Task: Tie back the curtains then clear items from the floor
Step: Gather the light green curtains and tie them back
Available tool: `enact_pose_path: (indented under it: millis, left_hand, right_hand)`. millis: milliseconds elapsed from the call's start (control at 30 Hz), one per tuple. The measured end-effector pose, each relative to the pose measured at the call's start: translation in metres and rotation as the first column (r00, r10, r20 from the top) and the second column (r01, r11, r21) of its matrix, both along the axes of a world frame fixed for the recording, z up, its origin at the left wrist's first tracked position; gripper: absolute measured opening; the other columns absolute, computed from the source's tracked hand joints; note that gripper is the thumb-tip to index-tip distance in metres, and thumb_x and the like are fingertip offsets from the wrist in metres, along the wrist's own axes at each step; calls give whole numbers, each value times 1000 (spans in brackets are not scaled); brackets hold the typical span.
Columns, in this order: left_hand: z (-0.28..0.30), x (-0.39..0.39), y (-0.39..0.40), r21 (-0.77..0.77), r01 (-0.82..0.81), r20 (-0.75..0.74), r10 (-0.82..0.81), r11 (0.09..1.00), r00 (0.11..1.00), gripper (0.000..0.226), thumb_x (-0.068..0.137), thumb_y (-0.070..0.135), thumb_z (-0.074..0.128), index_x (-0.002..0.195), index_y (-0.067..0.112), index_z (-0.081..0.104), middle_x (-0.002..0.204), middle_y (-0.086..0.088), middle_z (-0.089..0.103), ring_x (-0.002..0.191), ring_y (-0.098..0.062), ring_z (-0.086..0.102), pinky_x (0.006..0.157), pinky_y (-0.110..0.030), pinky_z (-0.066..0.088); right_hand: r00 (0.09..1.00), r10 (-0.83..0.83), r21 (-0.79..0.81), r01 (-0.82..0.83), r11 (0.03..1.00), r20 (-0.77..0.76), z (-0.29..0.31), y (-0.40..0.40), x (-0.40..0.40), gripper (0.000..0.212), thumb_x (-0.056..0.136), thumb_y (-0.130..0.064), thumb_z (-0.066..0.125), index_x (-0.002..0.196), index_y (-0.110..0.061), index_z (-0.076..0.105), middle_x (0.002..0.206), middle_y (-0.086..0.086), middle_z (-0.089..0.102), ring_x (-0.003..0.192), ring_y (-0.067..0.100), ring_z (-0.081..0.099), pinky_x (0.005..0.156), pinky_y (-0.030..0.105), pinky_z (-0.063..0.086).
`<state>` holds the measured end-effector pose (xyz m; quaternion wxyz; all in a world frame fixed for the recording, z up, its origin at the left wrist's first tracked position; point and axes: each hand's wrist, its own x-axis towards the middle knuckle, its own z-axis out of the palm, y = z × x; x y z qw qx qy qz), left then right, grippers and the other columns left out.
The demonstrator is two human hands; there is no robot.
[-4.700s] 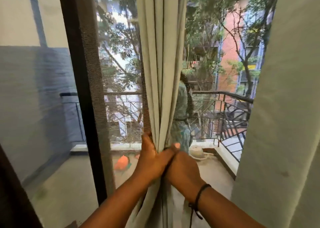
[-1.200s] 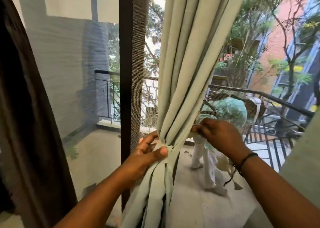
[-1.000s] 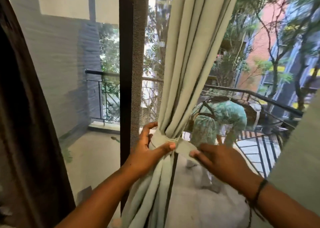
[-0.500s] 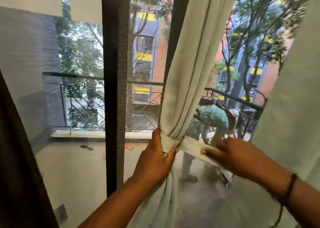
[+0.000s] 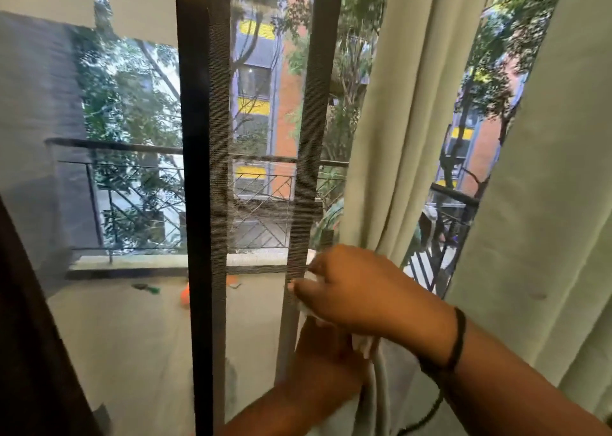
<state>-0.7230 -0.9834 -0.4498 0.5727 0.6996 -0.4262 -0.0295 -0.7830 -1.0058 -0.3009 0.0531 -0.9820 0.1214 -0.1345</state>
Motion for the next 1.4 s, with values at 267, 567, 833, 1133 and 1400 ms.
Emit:
enact_pose_path:
  millis: [267,567,833,1133,1400]
  left_hand:
    - [26,19,-15,-226,-135,520,237,965,820,12,78,44,66,89,47,71,91,17,73,92,-1,67,85,-26,53]
    - [31,-40,-61,6,-85,462,73,996,884,23,94,22,57,90,43,65,91,33,66,89,17,60,83,-11,49]
    - [26,-19,-111,-21,-403,779,267,915,567,40,83,37,49,121,26,54,105,4,55,93,-23,53,79,-24,38]
    - [36,-26,-98,-100,-575,843,376,812,384,39,80,42,50,116,32,62,119,-10,40,106,-31,39,86,-39,42]
    - [54,-13,-88,65,-392,626,268,918,732,32,72,42,53,104,36,53,87,16,60,89,-6,44,76,-19,40]
  right_hand:
    - [746,-63,562,-441,700,663,-13,-72,-21,35,88,-48,55,78,-19,69,73,1,69,64,9,64,57,26,52]
    - [856,-170,727,-291,621,488,-87,-138,-36,45,79,-41,58,118,-51,37,124,-24,48,119,4,51,95,17,44]
    - [847,-86,845,-531,-62,525,-81,-217,-18,53,65,-2,51,112,-25,60,103,11,69,77,23,59,64,27,47]
    - [843,121,806,-447,-388,525,-99,-228,-3,54,64,0,47,117,-7,57,106,19,69,90,28,67,78,34,56]
    - [676,129,510,-654,559,726,-130,-191,-10,69,84,-1,58,135,-38,30,134,4,53,123,14,53,100,29,46]
